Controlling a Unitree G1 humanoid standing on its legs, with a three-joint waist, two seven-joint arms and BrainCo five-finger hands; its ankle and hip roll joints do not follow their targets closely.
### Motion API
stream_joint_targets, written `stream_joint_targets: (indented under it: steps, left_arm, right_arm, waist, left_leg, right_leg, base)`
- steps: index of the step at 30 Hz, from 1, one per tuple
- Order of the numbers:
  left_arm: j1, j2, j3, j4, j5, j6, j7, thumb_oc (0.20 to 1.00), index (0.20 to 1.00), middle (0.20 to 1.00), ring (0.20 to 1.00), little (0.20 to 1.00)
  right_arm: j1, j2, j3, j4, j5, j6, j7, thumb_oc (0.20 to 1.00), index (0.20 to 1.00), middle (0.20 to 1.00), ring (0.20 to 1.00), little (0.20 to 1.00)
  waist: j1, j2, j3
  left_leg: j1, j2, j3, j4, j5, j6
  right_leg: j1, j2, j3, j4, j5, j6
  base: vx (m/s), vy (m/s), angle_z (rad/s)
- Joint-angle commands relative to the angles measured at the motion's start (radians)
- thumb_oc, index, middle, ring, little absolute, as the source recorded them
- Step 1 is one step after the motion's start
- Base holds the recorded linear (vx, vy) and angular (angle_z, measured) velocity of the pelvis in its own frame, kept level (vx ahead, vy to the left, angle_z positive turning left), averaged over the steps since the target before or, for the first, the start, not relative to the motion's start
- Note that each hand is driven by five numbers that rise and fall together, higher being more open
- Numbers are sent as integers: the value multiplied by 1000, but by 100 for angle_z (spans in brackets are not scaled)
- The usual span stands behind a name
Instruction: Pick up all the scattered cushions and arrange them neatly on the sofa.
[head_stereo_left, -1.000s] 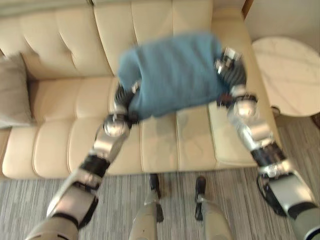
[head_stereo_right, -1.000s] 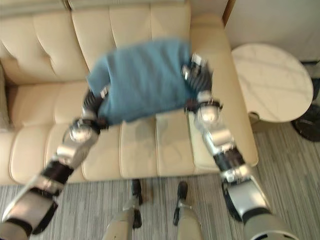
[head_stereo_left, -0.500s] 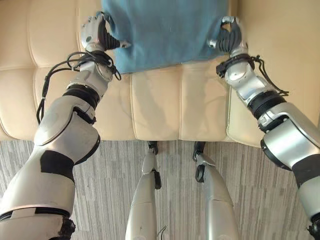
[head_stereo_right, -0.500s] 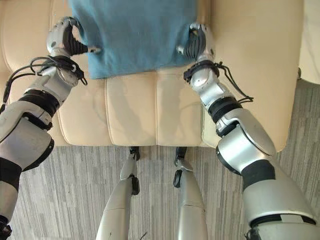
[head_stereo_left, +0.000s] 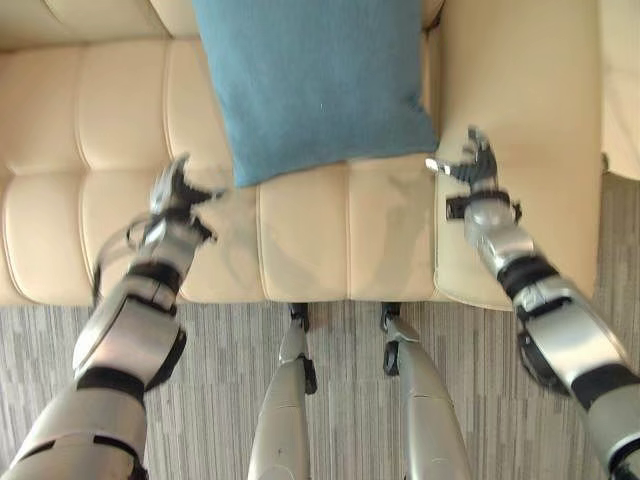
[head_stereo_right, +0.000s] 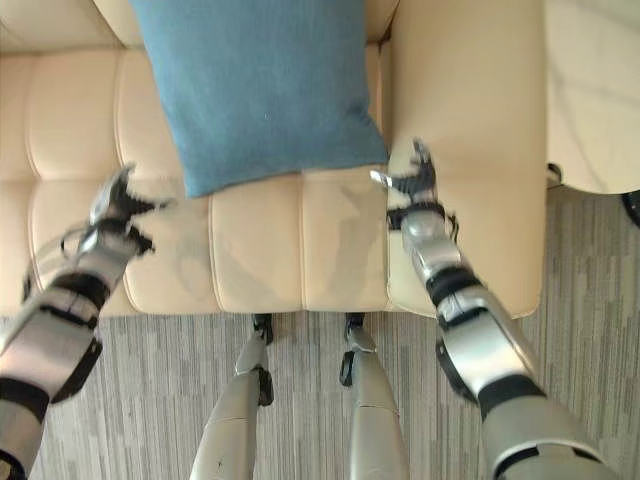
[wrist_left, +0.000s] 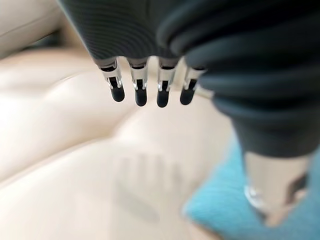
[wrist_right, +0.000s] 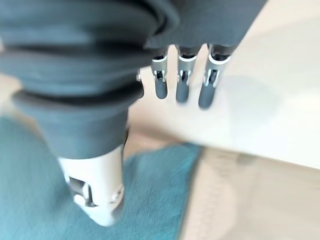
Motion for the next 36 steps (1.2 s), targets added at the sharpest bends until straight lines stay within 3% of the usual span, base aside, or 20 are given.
stream_joint_targets:
  steps: [1,2,5,10,15,17,21,26,27,30,32,33,36]
  left_arm:
    - [143,-49,77,-40,-267,-81,-117,1000,1000,1000,1000,1000]
    - [143,-49,77,-40,-267,-81,-117,1000,1000,1000,1000,1000]
    - [544,-248,192,-286,-444,-99,-201,1000,1000,1000,1000,1000]
    - [730,-290,192,-415,-412,-66,-278,1000,1000,1000,1000,1000]
    - [774,-296,182,-446,-383,-45,-304,1000,1000,1000,1000,1000]
    - [807,-271,170,-512,-321,-36,-320,1000,1000,1000,1000,1000]
    - [842,-241,175,-597,-261,-34,-323,1000,1000,1000,1000,1000]
    - [852,-219,182,-654,-220,-31,-295,1000,1000,1000,1000,1000]
    - [848,-212,187,-658,-211,-28,-287,1000,1000,1000,1000,1000]
    - [861,-208,197,-653,-212,-25,-291,1000,1000,1000,1000,1000]
    - [873,-214,205,-635,-216,-20,-294,1000,1000,1000,1000,1000]
    - [880,-227,212,-635,-230,-16,-280,1000,1000,1000,1000,1000]
    - [885,-238,219,-632,-231,-16,-268,1000,1000,1000,1000,1000]
  right_arm:
    - [164,43,-28,-4,13,-10,78,1000,1000,1000,1000,1000]
    - [164,44,-28,-4,13,-10,78,1000,1000,1000,1000,1000]
    - [498,110,-66,-133,-101,28,198,1000,1000,1000,1000,1000]
    - [659,102,-80,-150,-214,60,286,1000,1000,1000,1000,1000]
    - [707,112,-94,-151,-202,68,333,1000,1000,1000,1000,1000]
    - [765,116,-122,-183,-181,66,358,1000,1000,1000,1000,1000]
    - [822,128,-164,-226,-165,65,361,1000,1000,1000,1000,1000]
    - [832,143,-196,-238,-156,63,332,1000,1000,1000,1000,1000]
    - [827,150,-199,-243,-146,57,322,1000,1000,1000,1000,1000]
    - [831,152,-195,-252,-137,55,322,1000,1000,1000,1000,1000]
    - [842,153,-200,-272,-140,58,323,1000,1000,1000,1000,1000]
    - [838,149,-194,-296,-150,64,315,1000,1000,1000,1000,1000]
    - [839,141,-181,-323,-160,66,308,1000,1000,1000,1000,1000]
  waist:
    - [35,-37,-25]
    - [35,-37,-25]
    - [38,-38,-82]
    - [38,-35,-158]
    - [39,-38,-192]
    - [32,-44,-226]
    - [23,-50,-234]
    - [17,-41,-178]
    - [23,-24,-166]
    - [32,-14,-176]
    - [47,-20,-203]
    - [68,-37,-203]
    - [86,-35,-215]
  left_leg:
    - [112,-61,11,5,-125,2]
    - [113,-61,11,5,-125,2]
    - [308,-62,29,-59,-136,9]
    - [422,-60,37,-86,-142,17]
    - [487,-62,40,-90,-159,24]
    - [538,-65,45,-90,-179,30]
    - [575,-68,55,-90,-196,38]
    - [580,-44,93,-90,-181,51]
    - [564,-25,112,-90,-161,57]
    - [550,-21,131,-90,-151,67]
    - [529,-23,140,-87,-137,65]
    - [493,-27,153,-67,-121,61]
    - [440,-8,174,-42,-93,45]
  right_leg:
    - [204,4,-37,-234,46,56]
    - [205,4,-37,-235,46,56]
    - [404,8,-48,-297,35,65]
    - [516,13,-48,-328,30,74]
    - [578,14,-37,-331,20,75]
    - [623,15,-27,-330,8,76]
    - [643,16,-11,-314,-1,81]
    - [596,15,17,-189,-1,95]
    - [588,18,13,-88,-54,73]
    - [626,17,25,16,-111,63]
    - [689,13,39,-13,-113,71]
    - [751,12,50,-93,-134,71]
    - [785,26,48,-212,-164,56]
  base:
    - [84,43,-5]
    - [77,30,-5]
    - [193,82,-2]
    - [75,68,-4]
    - [17,71,-6]
    - [25,114,-4]
    - [-1,74,-15]
    - [-197,4,-31]
    - [-263,8,-63]
    - [-224,-44,-49]
    - [-189,-161,-10]
    - [-208,-164,-14]
    - [-225,-197,-40]
